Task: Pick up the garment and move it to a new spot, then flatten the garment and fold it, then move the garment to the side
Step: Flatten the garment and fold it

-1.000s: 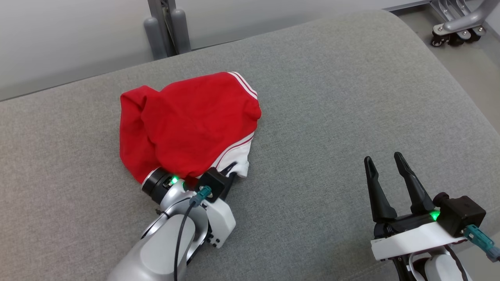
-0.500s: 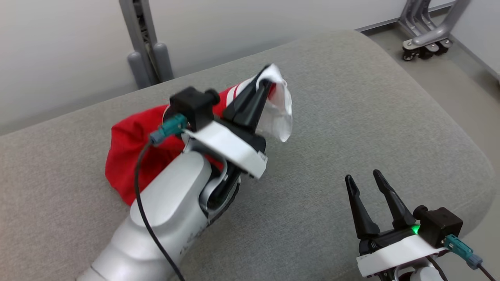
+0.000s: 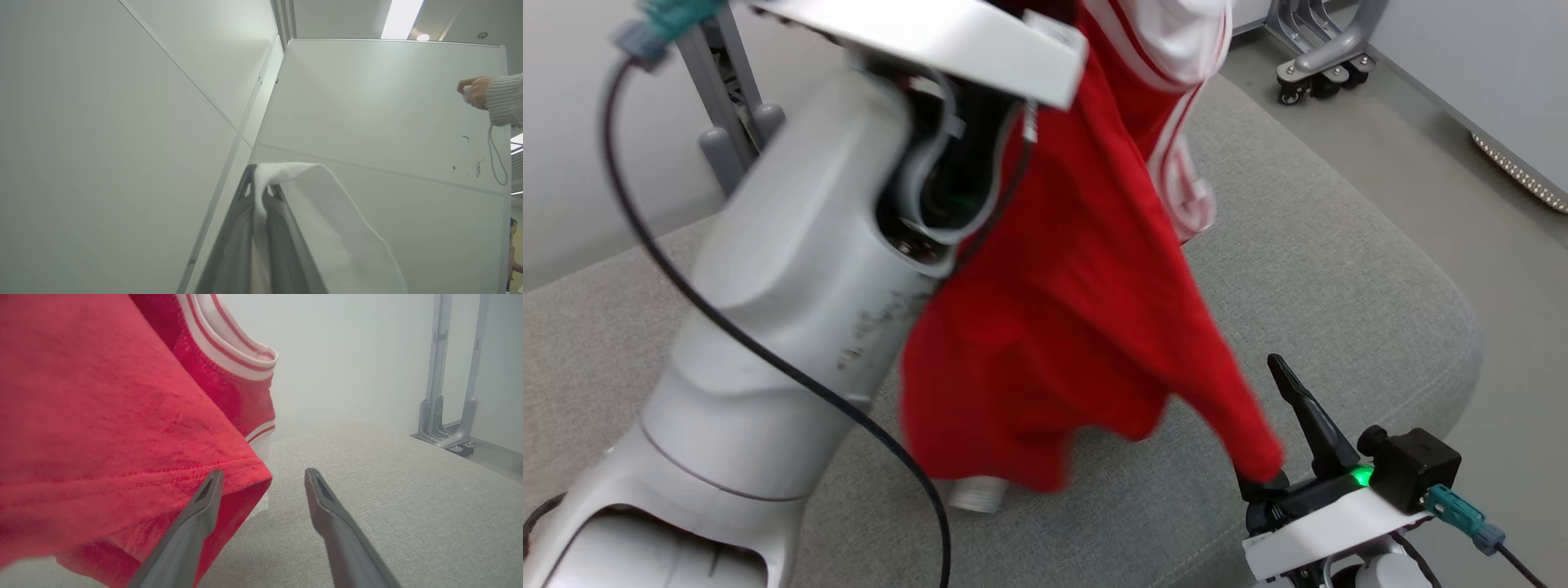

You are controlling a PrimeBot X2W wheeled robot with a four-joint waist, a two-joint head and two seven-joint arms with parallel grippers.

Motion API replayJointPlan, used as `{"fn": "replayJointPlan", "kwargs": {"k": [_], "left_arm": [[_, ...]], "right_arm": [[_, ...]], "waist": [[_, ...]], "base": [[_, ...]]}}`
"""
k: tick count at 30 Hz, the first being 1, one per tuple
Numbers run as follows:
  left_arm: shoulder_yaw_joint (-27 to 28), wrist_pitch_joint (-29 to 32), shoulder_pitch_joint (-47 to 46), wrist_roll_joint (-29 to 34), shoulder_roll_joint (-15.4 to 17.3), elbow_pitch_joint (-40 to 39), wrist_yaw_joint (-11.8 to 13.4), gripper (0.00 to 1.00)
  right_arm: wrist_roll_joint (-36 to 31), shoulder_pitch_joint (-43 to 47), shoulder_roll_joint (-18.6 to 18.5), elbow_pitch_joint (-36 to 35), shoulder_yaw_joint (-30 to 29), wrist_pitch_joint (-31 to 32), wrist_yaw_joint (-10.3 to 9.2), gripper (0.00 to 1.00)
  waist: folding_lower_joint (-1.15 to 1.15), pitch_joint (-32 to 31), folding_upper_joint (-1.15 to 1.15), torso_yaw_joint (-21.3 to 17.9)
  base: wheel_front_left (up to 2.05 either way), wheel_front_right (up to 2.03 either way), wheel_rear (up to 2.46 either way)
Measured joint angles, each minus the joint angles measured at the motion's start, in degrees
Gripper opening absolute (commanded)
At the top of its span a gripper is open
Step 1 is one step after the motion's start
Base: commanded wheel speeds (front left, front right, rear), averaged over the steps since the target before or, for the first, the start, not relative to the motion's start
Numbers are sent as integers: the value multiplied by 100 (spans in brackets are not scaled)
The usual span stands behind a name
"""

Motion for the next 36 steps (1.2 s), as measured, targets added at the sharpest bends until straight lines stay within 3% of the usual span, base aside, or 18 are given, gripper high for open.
{"fn": "replayJointPlan", "kwargs": {"k": [4,7,15,21,28,30,31,32,35,36], "left_arm": [[806,-11,180,76,30,57,313,0],[1211,-13,878,11,31,532,468,0],[2215,-9,2508,65,29,1120,453,0],[3310,-9,3389,213,35,1088,396,0],[3962,-8,4133,461,31,826,226,2],[4090,-9,4308,675,27,687,214,9],[4141,-9,4374,768,24,648,215,17],[4198,-9,4446,846,24,598,240,17],[4292,-9,4649,966,32,513,316,44],[4300,-9,4713,1024,30,486,346,86]], "right_arm": [[10,-21,3,-33,-7,0,0,100],[8,-12,-1,3,8,0,0,100],[-148,142,3,16,-221,0,0,100],[-245,143,7,5,-257,0,0,100],[-310,242,7,-3,-344,0,0,100],[-316,250,4,-5,-372,0,0,100],[-327,255,4,-4,-386,0,0,100],[-345,260,3,-2,-387,0,0,100],[-352,293,5,4,-387,0,0,100],[-350,314,3,8,-388,0,0,100]], "waist": [[0,84,0,-30],[0,60,0,15],[0,66,0,625],[0,72,0,1115],[0,9,0,1453],[0,-2,0,1516],[0,-10,0,1545],[0,-21,0,1572],[0,-63,0,1637],[0,-74,0,1658]], "base": [[0,0,0],[0,0,0],[0,0,0],[0,0,0],[0,0,0],[0,0,0],[0,0,0],[0,0,0],[0,0,0],[0,0,0]]}}
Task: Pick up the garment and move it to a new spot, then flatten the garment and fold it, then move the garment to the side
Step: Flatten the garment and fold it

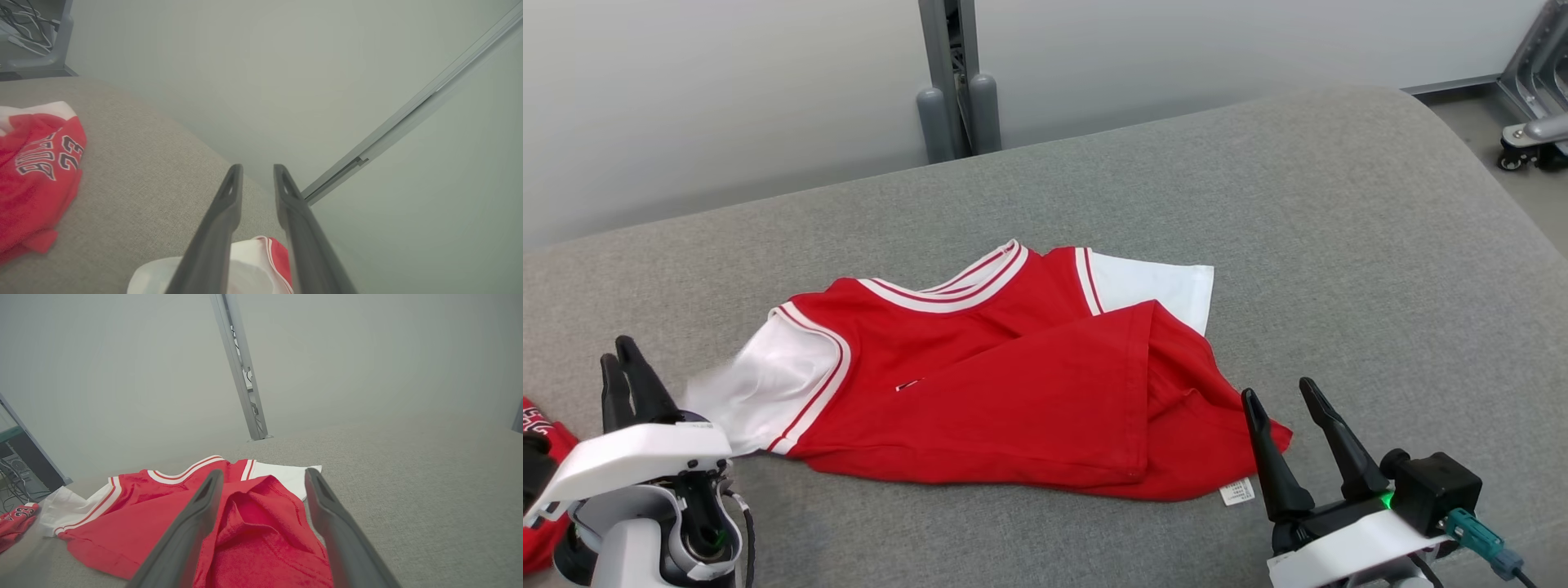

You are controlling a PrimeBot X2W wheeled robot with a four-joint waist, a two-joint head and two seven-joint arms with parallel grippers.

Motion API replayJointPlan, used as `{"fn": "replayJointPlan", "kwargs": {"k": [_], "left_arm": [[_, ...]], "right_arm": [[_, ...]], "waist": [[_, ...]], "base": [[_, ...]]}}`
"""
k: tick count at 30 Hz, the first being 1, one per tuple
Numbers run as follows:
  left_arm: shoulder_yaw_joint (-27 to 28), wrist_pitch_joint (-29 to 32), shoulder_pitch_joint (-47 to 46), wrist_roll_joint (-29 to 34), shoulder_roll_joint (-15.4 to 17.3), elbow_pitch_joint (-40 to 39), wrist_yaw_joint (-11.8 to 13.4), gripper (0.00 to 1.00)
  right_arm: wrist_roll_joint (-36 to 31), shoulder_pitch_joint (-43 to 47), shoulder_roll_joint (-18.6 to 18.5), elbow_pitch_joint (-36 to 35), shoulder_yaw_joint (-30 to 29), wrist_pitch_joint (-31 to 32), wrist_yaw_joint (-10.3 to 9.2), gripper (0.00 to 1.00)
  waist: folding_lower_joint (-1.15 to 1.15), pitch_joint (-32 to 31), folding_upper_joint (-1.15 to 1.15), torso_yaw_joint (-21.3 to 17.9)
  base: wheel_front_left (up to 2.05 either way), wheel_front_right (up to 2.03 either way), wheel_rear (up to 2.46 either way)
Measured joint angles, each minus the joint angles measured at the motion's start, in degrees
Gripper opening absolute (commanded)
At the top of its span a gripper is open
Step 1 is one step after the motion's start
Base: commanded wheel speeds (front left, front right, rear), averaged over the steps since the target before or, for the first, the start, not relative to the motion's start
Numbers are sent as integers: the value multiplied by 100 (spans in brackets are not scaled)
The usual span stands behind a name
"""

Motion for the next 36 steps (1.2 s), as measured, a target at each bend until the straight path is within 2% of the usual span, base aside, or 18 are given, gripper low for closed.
{"fn": "replayJointPlan", "kwargs": {"k": [1,6,13,22,29,33,36], "left_arm": [[-1,0,55,90,-4,-49,12,100],[-101,0,272,670,4,-545,-9,100],[-903,0,902,1986,-1,-1449,-178,100],[-1663,0,1631,3179,-1,-1788,-204,100],[-2041,0,2059,3406,1,-1901,-79,100],[-2223,0,2179,3331,-1,-1944,40,100],[-2329,0,2195,3481,0,-1936,55,100]], "right_arm": [[5,12,1,-3,9,0,0,100],[45,30,2,-9,29,0,0,100],[43,60,1,91,-63,0,0,100],[-96,168,1,201,-172,0,0,100],[-196,283,4,580,-271,0,0,100],[-294,293,1,1045,-548,-1,0,100],[-368,256,5,1650,-835,-1,0,100]], "waist": [[0,-10,0,21],[0,-53,0,100],[0,-138,0,276],[0,-350,0,575],[0,-510,0,749],[0,-542,0,803],[0,-550,0,834]], "base": [[0,0,0],[0,0,0],[0,0,0],[0,0,0],[0,0,0],[0,0,0],[0,0,0]]}}
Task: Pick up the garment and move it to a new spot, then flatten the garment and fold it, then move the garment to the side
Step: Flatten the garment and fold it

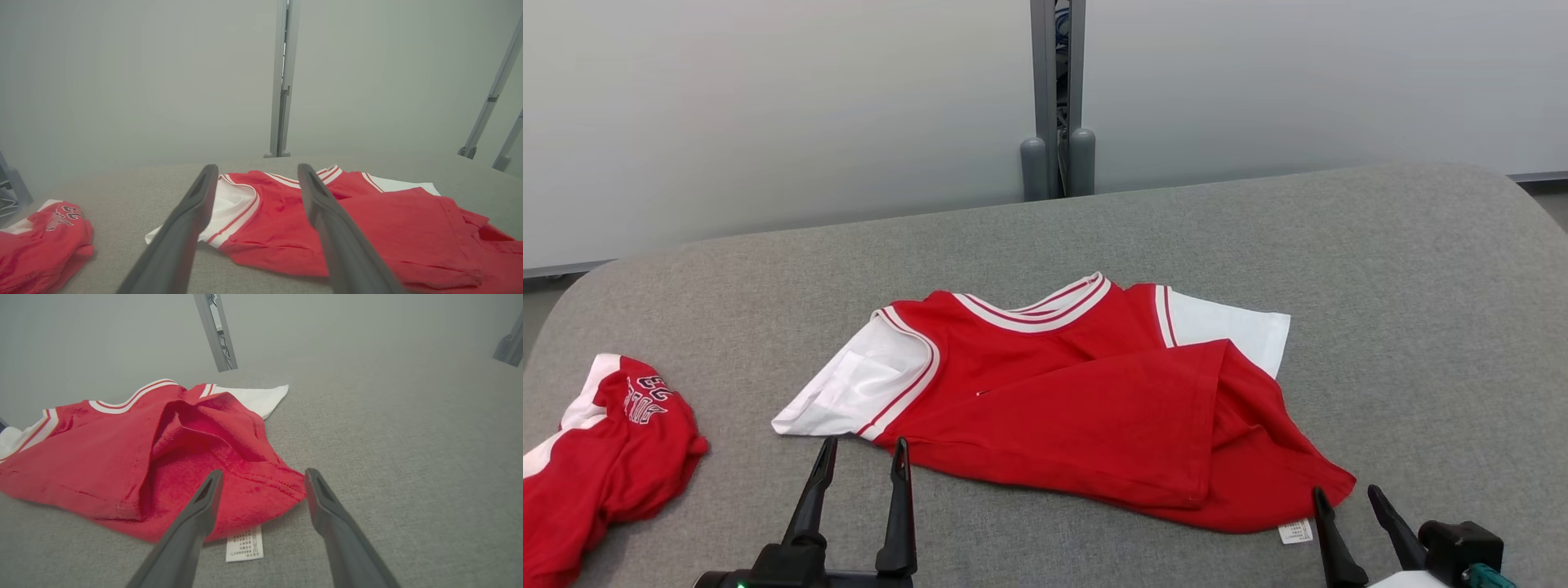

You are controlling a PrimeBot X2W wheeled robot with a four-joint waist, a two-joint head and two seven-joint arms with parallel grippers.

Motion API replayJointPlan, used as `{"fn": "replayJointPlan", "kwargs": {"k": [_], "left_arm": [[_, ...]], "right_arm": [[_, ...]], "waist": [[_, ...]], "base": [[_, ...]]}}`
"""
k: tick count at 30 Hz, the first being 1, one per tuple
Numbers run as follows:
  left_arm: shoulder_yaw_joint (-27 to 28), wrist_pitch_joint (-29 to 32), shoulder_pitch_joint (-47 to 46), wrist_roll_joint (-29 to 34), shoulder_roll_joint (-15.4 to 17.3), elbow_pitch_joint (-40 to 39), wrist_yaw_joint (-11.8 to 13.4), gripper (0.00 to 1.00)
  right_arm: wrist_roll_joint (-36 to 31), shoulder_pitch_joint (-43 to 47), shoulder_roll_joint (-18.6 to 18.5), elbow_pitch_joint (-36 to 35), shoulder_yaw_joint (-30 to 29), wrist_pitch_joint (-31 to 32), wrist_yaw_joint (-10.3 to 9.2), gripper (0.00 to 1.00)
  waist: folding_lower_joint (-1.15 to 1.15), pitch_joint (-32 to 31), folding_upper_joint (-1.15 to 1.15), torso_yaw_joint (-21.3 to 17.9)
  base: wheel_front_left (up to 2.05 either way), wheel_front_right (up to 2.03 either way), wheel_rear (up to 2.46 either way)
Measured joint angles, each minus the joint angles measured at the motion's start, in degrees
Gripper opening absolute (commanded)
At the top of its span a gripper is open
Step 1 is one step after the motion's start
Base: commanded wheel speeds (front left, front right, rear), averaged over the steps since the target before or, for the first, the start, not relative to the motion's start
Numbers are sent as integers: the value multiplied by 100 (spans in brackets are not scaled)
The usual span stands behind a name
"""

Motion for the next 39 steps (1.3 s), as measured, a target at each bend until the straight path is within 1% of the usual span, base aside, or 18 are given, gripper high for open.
{"fn": "replayJointPlan", "kwargs": {"k": [4,6,9,11,12,14,16,19,20,21,22,24,26,34,39], "left_arm": [[-37,0,0,116,0,-29,0,100],[-52,0,1,143,-2,-54,-4,100],[-49,0,2,234,0,-59,-20,100],[-56,0,3,253,-1,-56,-32,100],[-69,0,3,257,0,-53,-37,100],[-104,0,4,274,-1,-42,-42,100],[-141,0,3,299,-1,-34,-44,100],[-180,0,-6,298,-1,-21,-44,100],[-185,0,-8,297,-1,-14,-44,100],[-188,0,-15,297,0,-3,-44,100],[-192,0,-27,296,-1,5,-44,100],[-202,0,-36,297,0,7,-43,100],[-202,0,-37,297,0,5,-42,100],[-176,0,-89,349,-1,-22,-35,100],[-198,0,-136,405,-1,-36,-67,100]], "right_arm": [[118,-187,-4,712,-166,0,0,100],[318,-279,-12,1000,-112,0,0,100],[622,-442,-1,1213,100,0,0,100],[800,-521,1,1403,235,0,0,80],[849,-551,1,1534,283,0,0,66],[896,-621,1,1777,343,0,0,79],[1057,-753,-3,1986,374,-20,0,100],[1285,-933,-15,2183,594,-38,1,100],[1326,-983,-21,2210,691,-41,-1,92],[1349,-1041,-45,2240,761,-42,-1,29],[1350,-1077,-58,2272,812,-42,-2,0],[1284,-1157,-37,2335,839,-40,0,0],[1132,-1199,8,2368,670,-30,0,0],[149,-1316,11,2232,-563,-16,2,0],[-497,-1601,-2,2194,-1137,-16,2,0]], "waist": [[0,2,0,57],[0,9,0,106],[0,35,0,186],[0,53,0,243],[0,62,0,274],[0,82,0,338],[0,106,0,401],[0,143,0,480],[0,155,0,502],[0,167,0,521],[0,176,0,539],[0,184,0,570],[0,185,0,587],[0,242,0,567],[0,368,0,549]], "base": [[0,0,0],[0,0,0],[0,0,0],[0,0,0],[0,0,0],[0,0,0],[0,0,0],[0,0,0],[0,0,0],[0,0,0],[0,0,0],[0,0,0],[0,0,0],[0,0,0],[0,0,0]]}}
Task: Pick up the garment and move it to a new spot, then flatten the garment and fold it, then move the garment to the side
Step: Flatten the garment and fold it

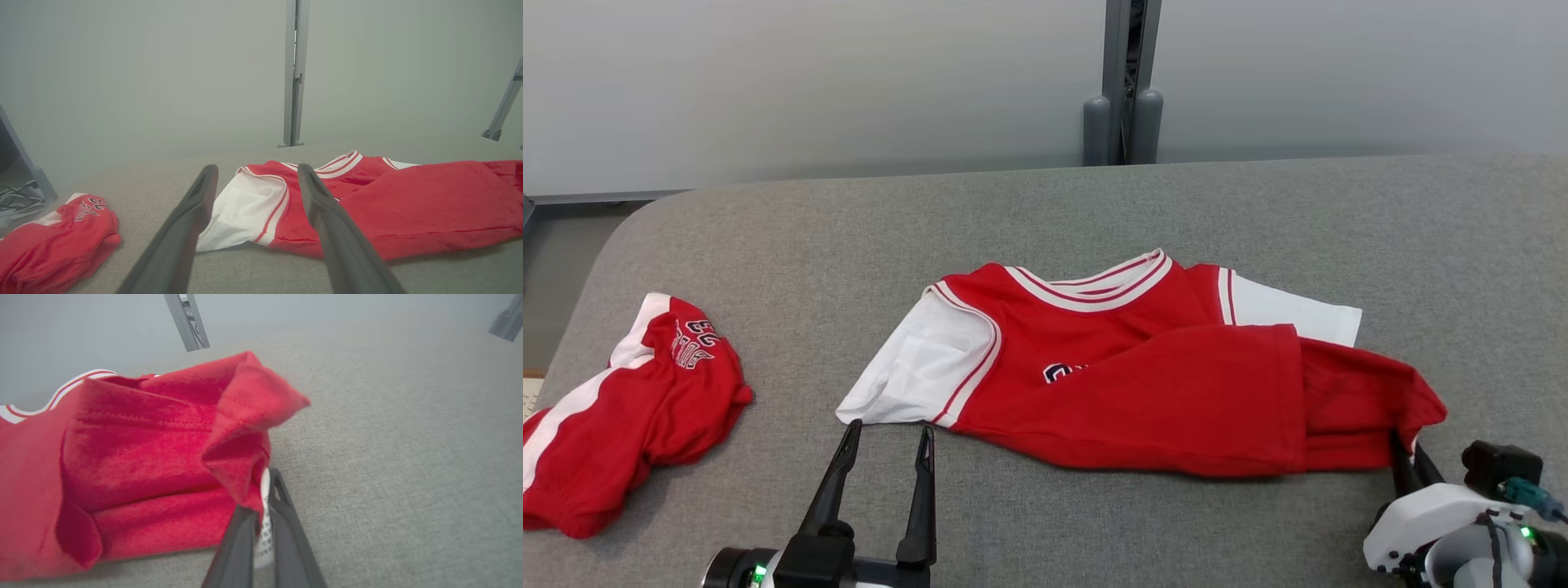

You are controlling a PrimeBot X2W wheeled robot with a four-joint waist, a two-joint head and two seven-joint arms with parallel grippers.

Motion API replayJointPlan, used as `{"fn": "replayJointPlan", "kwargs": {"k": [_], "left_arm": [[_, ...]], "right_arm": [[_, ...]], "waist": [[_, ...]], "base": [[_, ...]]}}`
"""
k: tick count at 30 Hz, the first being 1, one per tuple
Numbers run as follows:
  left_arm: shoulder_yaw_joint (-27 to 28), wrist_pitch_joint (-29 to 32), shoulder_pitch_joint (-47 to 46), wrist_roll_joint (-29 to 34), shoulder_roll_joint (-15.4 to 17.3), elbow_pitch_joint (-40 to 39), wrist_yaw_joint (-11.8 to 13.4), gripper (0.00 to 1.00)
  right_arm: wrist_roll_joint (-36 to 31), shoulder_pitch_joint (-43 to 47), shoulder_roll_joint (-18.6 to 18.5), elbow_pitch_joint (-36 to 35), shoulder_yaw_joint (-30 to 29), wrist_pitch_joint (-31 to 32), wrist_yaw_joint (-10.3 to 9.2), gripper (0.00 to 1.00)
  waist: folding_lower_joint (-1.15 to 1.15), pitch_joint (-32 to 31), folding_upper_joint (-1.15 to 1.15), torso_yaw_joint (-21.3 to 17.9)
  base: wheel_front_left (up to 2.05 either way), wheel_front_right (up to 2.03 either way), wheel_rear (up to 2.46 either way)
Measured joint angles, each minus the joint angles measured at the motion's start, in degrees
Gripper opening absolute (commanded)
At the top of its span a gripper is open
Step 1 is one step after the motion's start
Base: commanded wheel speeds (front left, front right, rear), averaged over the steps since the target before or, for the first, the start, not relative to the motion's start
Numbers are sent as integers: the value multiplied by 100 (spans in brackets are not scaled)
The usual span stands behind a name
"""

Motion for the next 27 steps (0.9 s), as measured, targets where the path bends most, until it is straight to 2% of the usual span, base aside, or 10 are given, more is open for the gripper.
{"fn": "replayJointPlan", "kwargs": {"k": [6,13,18,19,20,24,27], "left_arm": [[15,0,-127,112,0,21,-81,100],[55,0,-243,254,9,23,-183,100],[69,0,-345,274,10,41,-233,100],[69,0,-345,274,10,41,-233,100],[66,0,-346,274,10,57,-235,100],[51,0,-363,274,9,111,-234,100],[53,0,-361,254,8,120,-226,100]], "right_arm": [[-366,-456,-294,242,-590,0,0,0],[-673,-1067,-757,889,-1152,1,0,0],[-902,-1405,-813,1174,-1352,0,0,0],[-902,-1405,-813,1174,-1352,0,0,40],[-929,-1444,-815,1262,-1438,0,0,100],[-1165,-1473,-834,1215,-1706,1,-1,100],[-1473,-1419,-799,866,-1846,1,-1,100]], "waist": [[0,171,0,42],[0,395,0,159],[0,555,0,186],[0,555,0,186],[0,568,0,183],[0,535,0,141],[0,434,0,101]], "base": [[0,0,0],[0,0,0],[0,0,0],[0,0,0],[0,0,0],[0,0,0],[0,0,0]]}}
